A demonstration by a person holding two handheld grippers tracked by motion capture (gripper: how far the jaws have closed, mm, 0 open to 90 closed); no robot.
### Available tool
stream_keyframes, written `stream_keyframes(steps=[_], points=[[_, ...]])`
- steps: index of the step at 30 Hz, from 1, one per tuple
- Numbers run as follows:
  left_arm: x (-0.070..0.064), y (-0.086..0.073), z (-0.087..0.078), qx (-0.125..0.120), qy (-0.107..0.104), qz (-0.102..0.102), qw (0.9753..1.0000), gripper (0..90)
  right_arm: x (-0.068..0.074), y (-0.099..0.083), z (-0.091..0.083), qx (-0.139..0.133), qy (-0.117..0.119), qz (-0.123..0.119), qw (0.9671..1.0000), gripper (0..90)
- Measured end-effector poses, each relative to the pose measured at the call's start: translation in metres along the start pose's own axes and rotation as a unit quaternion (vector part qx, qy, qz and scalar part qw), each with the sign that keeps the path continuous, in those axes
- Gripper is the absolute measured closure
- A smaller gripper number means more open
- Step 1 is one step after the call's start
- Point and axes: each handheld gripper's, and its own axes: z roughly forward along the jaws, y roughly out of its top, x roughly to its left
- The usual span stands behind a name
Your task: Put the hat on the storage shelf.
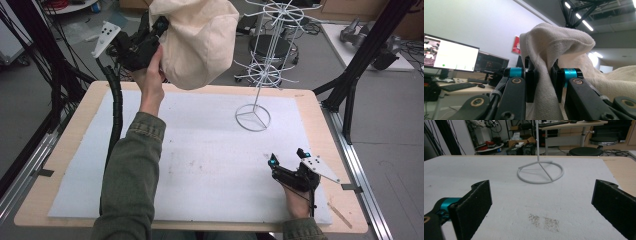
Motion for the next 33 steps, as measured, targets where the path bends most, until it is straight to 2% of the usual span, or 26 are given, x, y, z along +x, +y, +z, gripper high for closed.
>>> stream_keyframes(steps=[5, 8, 13, 18, 21, 26, 30, 33], points=[[-0.008, 0.0, 0.012, -0.011, 0.001, -0.005, 0.9999, 78.9, 0.001, 0.0, 0.0, 0.002, 0.002, -0.004, 1.0, 2.0], [-0.012, 0.003, 0.02, -0.009, -0.002, 0.002, 1.0, 78.9, 0.001, 0.0, 0.0, 0.0, 0.001, -0.008, 1.0, 2.0], [-0.021, 0.004, 0.029, -0.012, -0.015, -0.003, 0.9998, 78.9, 0.0, 0.0, 0.0, -0.005, -0.003, -0.008, 1.0, 2.0], [-0.03, 0.007, 0.043, -0.009, -0.015, 0.005, 0.9998, 78.6, 0.001, 0.0, -0.001, -0.006, -0.001, -0.008, 1.0, 2.0], [-0.032, 0.007, 0.05, -0.016, -0.017, -0.003, 0.9997, 78.4, 0.001, 0.0, -0.002, -0.007, 0.001, -0.009, 0.9999, 2.0], [-0.024, -0.001, 0.063, -0.025, -0.007, -0.033, 0.9991, 78.5, 0.002, 0.001, -0.003, -0.009, 0.004, -0.008, 0.9999, 2.0], [-0.018, -0.008, 0.07, -0.031, -0.014, -0.053, 0.998, 78.4, 0.002, 0.001, -0.003, -0.01, 0.004, -0.006, 0.9999, 2.0], [-0.016, -0.022, 0.072, -0.02, -0.02, -0.054, 0.9981, 78.3, 0.0, 0.001, -0.003, -0.011, 0.003, -0.008, 0.9999, 2.0]])
